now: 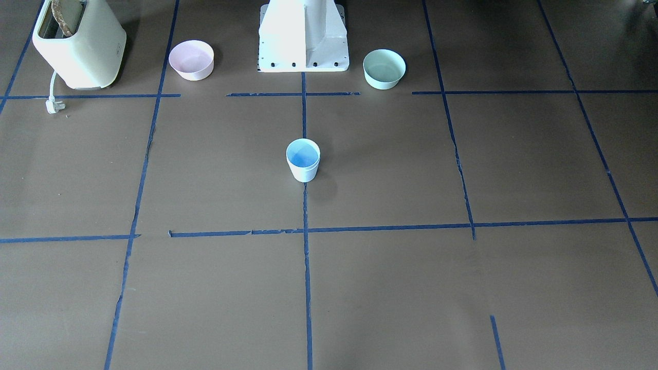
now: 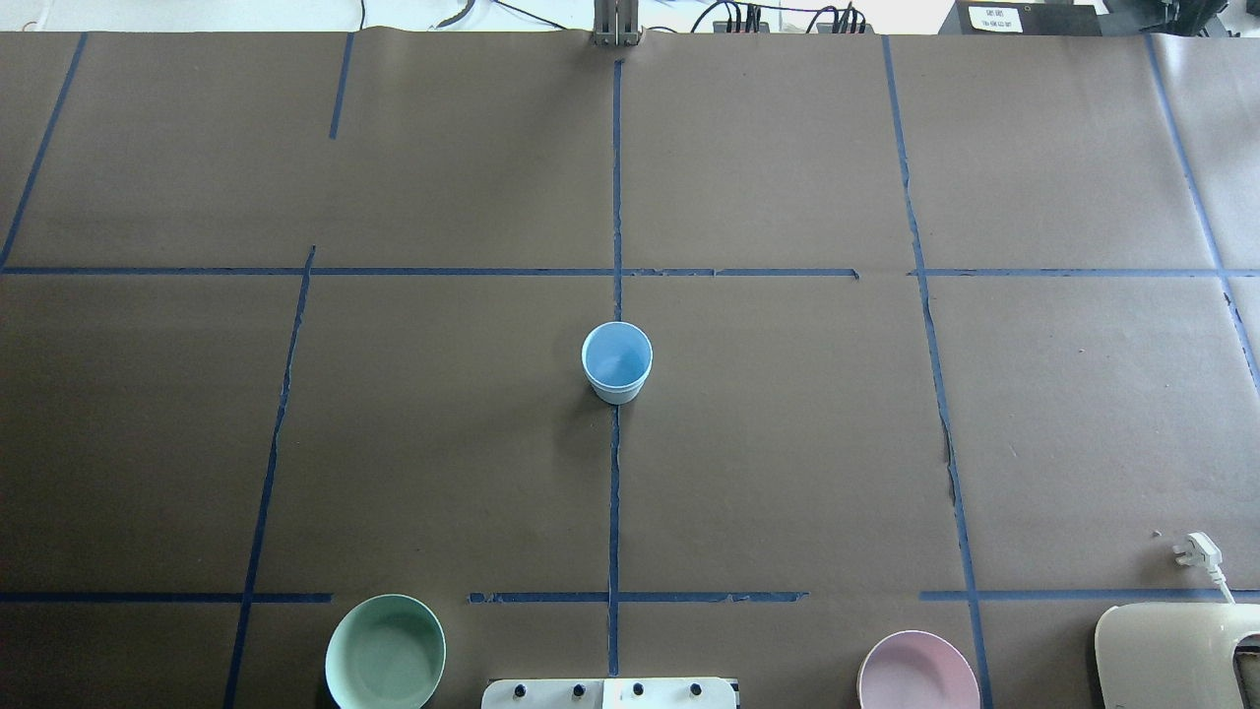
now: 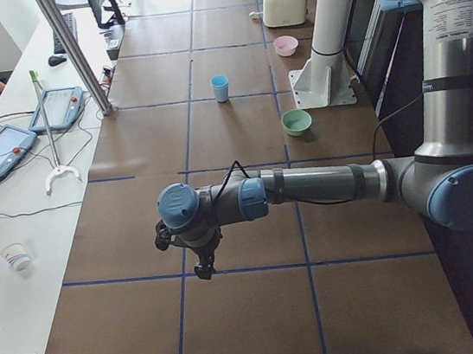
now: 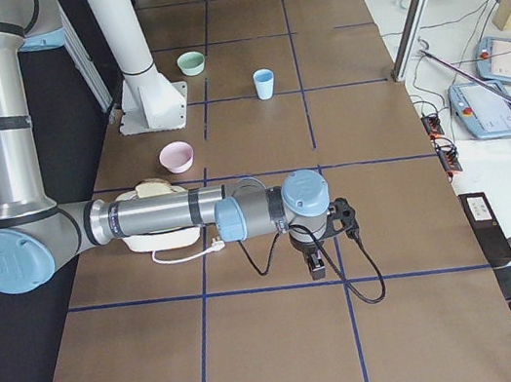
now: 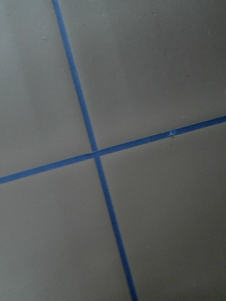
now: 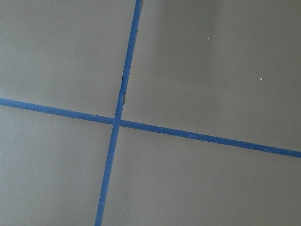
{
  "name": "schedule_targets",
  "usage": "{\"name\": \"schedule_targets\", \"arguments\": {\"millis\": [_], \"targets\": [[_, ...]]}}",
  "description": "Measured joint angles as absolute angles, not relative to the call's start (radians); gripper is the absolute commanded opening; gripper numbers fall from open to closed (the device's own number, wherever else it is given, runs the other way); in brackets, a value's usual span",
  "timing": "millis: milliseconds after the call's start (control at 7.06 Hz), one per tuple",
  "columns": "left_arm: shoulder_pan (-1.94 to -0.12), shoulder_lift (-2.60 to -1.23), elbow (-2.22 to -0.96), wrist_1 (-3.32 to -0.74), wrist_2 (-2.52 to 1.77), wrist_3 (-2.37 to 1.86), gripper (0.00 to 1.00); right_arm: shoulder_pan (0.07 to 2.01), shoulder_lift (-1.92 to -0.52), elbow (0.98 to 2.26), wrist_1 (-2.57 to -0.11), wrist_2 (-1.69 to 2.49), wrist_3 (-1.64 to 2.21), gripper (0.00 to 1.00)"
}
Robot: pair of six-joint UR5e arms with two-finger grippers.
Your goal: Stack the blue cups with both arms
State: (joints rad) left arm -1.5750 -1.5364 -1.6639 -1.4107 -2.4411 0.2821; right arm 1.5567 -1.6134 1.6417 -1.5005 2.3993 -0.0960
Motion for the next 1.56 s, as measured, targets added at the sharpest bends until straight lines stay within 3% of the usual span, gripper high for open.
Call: {"name": "schedule_targets", "arguments": {"millis": [425,1558], "targets": [[-1.574,-1.47,-1.768,-1.413,-2.43,0.159,1.0,1.557,-1.612,1.643,-1.499,2.397,-0.094,0.99],[-1.575,-1.464,-1.766,-1.423,-2.337,0.146,1.0,1.555,-1.617,1.633,-1.49,2.391,-0.083,0.99]]}}
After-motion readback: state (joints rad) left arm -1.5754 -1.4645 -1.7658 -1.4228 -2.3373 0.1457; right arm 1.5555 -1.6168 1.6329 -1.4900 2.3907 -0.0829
